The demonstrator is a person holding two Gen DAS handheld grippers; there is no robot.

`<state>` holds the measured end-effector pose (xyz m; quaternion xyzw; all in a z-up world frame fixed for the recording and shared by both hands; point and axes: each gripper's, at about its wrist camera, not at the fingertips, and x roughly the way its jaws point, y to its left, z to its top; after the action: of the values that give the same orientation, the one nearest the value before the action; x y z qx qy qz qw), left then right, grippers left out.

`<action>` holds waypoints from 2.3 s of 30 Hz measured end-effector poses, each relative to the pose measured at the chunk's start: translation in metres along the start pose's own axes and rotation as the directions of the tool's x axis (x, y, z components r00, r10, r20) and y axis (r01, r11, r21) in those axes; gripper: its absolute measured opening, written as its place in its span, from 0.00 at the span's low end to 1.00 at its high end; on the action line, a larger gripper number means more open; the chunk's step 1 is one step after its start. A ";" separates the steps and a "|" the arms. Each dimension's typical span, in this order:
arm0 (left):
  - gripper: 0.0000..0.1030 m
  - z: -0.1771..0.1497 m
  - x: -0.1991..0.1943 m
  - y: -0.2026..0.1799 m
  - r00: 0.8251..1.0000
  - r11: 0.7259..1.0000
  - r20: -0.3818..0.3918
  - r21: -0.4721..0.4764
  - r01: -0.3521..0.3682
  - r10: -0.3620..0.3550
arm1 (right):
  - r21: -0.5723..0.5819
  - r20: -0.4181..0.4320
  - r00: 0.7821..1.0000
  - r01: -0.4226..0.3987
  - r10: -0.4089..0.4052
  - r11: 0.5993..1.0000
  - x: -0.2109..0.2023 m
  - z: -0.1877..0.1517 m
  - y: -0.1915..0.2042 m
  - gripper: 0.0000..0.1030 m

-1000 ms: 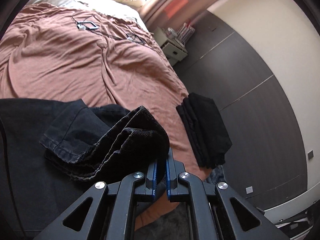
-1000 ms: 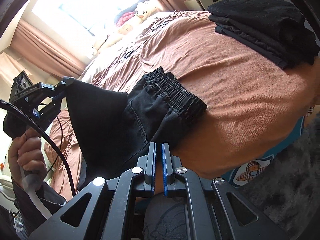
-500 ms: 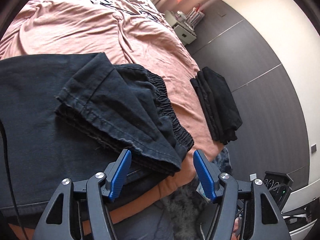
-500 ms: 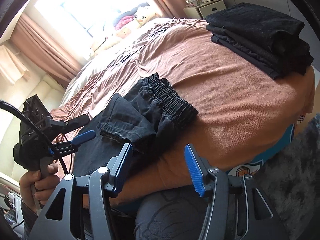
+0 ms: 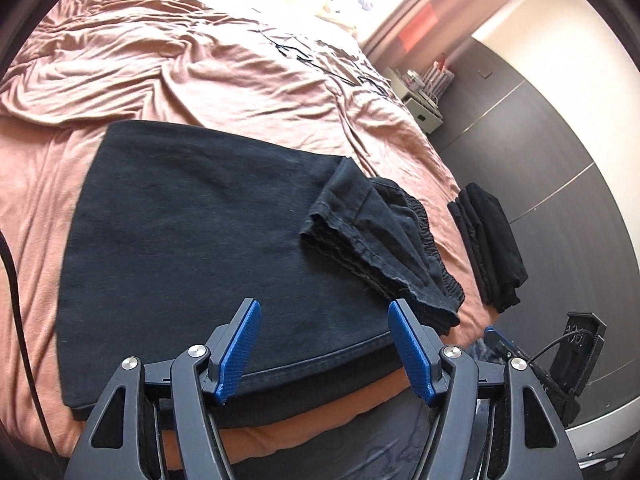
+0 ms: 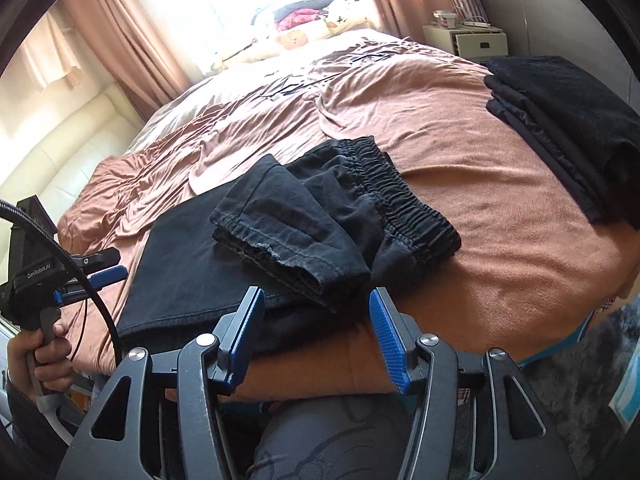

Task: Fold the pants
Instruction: 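Move both open grippers to the folded pants, then grasp the folded leg edge with the right gripper and lift it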

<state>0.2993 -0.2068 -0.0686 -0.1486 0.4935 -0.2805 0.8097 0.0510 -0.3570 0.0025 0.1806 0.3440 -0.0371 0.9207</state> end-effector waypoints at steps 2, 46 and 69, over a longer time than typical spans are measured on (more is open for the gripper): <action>0.66 -0.002 -0.014 0.015 0.999 1.000 0.025 -0.007 -0.029 0.029 | -0.026 -0.004 1.000 0.001 -0.001 1.000 0.006 0.003 0.008 0.51; 0.66 -0.032 -0.018 0.173 0.990 0.950 -0.020 -0.278 -0.142 0.142 | -0.558 -0.195 0.933 0.148 -0.302 0.816 0.193 0.047 0.137 0.39; 0.66 -0.030 -0.020 0.168 0.987 0.942 -0.016 -0.294 -0.159 0.162 | -0.393 -0.045 0.948 0.273 -0.315 0.878 0.133 0.087 0.081 0.03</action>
<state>0.3178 -0.0591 -0.1552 -0.2279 0.5370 -0.1364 0.8007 0.2216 -0.3052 0.0026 -0.0547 0.4170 -0.0990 0.9018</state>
